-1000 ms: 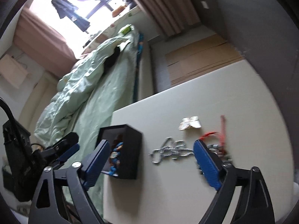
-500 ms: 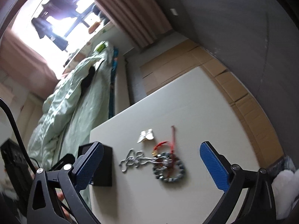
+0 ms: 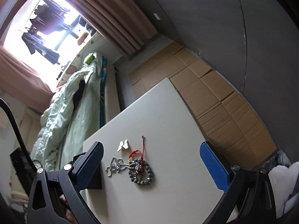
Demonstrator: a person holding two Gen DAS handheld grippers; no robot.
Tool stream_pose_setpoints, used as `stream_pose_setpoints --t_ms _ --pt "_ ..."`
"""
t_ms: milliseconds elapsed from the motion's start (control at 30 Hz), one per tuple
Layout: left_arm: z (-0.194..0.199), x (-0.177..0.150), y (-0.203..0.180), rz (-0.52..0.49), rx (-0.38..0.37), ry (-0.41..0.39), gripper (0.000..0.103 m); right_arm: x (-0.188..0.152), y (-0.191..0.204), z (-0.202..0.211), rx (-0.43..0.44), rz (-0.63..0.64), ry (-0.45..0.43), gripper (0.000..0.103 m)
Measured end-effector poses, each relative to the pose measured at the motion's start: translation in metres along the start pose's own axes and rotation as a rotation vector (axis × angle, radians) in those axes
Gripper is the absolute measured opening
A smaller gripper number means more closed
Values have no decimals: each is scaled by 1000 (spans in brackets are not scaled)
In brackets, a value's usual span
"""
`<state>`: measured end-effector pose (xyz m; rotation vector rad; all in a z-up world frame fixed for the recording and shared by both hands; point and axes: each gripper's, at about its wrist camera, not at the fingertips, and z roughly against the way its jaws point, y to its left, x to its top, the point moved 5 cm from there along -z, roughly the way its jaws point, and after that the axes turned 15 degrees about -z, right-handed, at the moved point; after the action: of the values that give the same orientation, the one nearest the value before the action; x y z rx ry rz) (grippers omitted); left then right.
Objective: Organize jewelry
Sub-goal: 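Move both tools back to the jewelry pile on the table, then grasp the white butterfly pendant with the left tool while the right tool grasps the red string bracelet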
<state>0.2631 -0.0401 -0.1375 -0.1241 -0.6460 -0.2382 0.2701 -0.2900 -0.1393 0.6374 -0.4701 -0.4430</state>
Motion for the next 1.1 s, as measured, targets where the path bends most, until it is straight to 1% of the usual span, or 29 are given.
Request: stream_pose_setpoints --t_ms 67,167,233,300,333,500,633,767,1000,1033,1100 --pt "-4 7 -3 -22 9 6 93 5 -5 5 -1 -8 -14 103" --pt "-14 15 -6 -39 -2 20 88 13 -9 12 6 -17 -39 103" --pt "-27 18 -8 -50 3 52 84 18 -11 13 16 -25 -46 103" --pt "-42 20 -10 -65 17 92 71 23 -13 15 33 -35 -50 103" --pt "-51 19 -11 -71 20 116 70 24 -14 15 41 -40 -49 103" --pt "-80 10 -9 -50 17 179 69 25 -15 9 32 -41 -36 103" --pt "-97 1 -1 -22 45 217 69 26 -16 4 23 -45 -26 103" --pt "-104 -5 3 34 85 208 69 26 -18 1 14 -52 -21 103" --pt "-116 -8 -12 19 130 206 69 21 -15 -2 11 -53 -13 103" --pt "-118 -9 -13 19 137 209 68 20 -15 -3 9 -51 -8 103" --pt "-122 -12 -14 16 154 219 63 19 -14 -5 5 -46 -4 103"
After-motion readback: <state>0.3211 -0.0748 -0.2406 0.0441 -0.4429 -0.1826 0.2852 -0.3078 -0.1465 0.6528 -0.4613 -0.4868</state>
